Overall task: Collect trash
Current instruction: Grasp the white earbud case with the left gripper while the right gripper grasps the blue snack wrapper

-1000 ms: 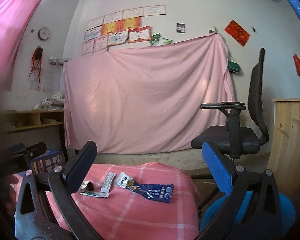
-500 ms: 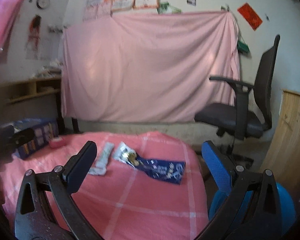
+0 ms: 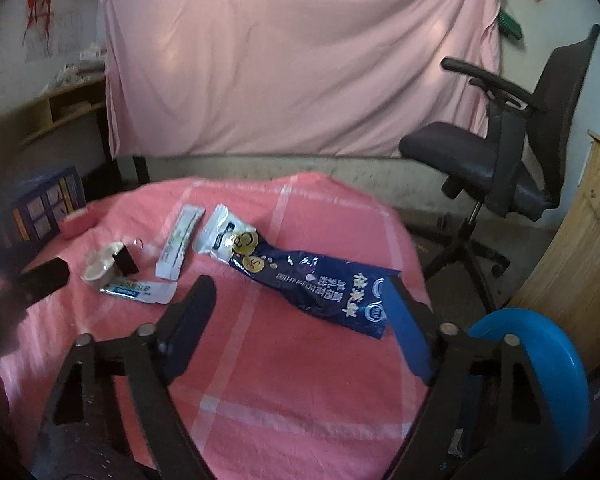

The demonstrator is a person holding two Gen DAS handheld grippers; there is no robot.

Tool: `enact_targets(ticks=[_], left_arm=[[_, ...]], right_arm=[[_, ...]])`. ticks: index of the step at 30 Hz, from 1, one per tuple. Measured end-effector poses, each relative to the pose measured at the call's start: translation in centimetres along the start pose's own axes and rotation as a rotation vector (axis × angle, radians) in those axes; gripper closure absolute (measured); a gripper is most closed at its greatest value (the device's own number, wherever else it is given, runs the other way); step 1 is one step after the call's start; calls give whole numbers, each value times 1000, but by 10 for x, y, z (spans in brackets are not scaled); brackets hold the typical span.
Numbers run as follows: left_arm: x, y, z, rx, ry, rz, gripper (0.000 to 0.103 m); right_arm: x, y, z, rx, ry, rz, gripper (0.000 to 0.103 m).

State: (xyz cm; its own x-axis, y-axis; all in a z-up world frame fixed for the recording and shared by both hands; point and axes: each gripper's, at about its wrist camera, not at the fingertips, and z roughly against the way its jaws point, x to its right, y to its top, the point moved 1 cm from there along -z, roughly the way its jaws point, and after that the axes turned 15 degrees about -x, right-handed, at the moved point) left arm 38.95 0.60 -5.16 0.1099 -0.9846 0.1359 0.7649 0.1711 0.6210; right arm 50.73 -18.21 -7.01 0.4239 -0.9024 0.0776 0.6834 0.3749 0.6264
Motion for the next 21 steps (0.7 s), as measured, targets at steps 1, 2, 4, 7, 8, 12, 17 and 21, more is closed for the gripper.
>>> enact_targets(ticks=[1, 2, 4, 7, 8, 12, 17, 21], left_arm=[[0, 2, -2, -13, -8, 5, 34], [-1, 3, -6, -28, -17, 10, 38], [-2, 5, -9, -49, -28, 19, 42], [-3, 7, -15, -76, -41, 22, 45], [-2, 8, -17, -86, -42, 18, 47], [-2, 10, -23, -113, -30, 17, 51], [-7, 14, -23, -114, -34, 41, 62], [-10, 14, -22, -117, -37, 55, 78]], right_arm=[[-2, 2, -4, -14, 1, 14, 3], [-4, 4, -8, -31, -1, 30, 5], [-9, 7, -17, -66, -8, 64, 8], [-17, 10, -30, -115, -34, 109, 13], [-19, 11, -34, -128, -45, 125, 15], [-27, 12, -44, -163, -101, 184, 20], [-20, 13, -47, -169, -96, 171, 39], [-8, 14, -47, -168, -49, 125, 53]])
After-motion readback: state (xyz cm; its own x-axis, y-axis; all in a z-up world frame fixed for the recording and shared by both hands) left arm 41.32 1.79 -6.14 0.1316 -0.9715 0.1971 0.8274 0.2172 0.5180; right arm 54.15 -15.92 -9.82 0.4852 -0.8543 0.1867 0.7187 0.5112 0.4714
